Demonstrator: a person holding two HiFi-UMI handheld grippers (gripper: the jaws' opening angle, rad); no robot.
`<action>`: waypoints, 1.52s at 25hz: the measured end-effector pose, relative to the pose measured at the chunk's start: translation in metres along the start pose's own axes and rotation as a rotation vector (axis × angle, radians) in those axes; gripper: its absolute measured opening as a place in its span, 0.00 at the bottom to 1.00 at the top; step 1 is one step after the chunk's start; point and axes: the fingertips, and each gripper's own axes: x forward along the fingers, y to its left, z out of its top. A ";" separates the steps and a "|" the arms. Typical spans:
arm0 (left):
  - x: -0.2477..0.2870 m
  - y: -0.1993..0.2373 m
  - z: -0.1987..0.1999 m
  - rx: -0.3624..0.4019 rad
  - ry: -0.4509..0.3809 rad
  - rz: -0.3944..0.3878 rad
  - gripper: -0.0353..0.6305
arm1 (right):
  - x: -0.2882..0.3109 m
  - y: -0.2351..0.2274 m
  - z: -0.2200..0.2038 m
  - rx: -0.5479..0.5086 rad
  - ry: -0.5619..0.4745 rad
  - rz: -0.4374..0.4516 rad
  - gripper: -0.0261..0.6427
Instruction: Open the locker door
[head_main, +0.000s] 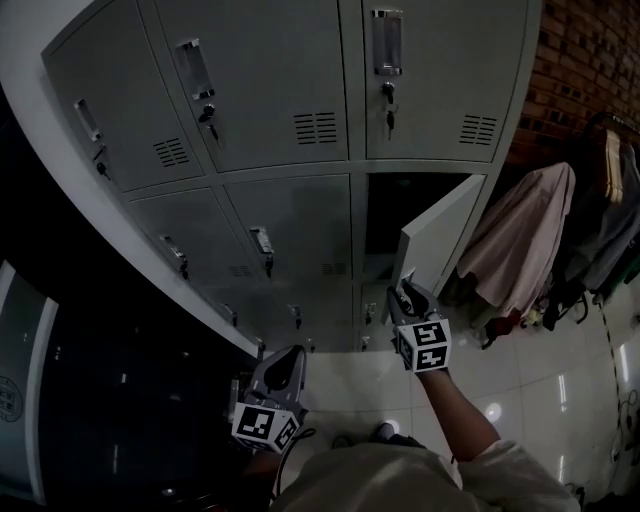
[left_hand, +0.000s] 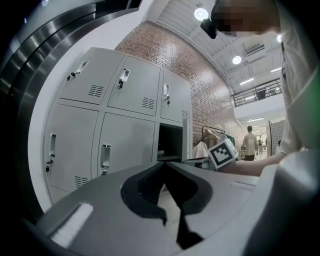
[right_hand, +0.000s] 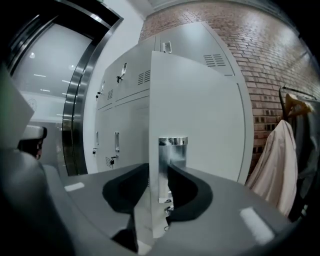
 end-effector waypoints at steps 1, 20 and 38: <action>0.003 -0.004 -0.001 -0.003 0.002 -0.013 0.10 | -0.010 -0.002 0.001 -0.011 -0.012 -0.005 0.22; 0.035 -0.050 -0.011 -0.023 0.010 -0.118 0.10 | -0.158 -0.106 -0.004 0.022 -0.089 -0.248 0.18; 0.027 -0.056 -0.006 0.021 0.001 -0.080 0.10 | -0.231 -0.043 0.059 0.002 -0.229 -0.329 0.04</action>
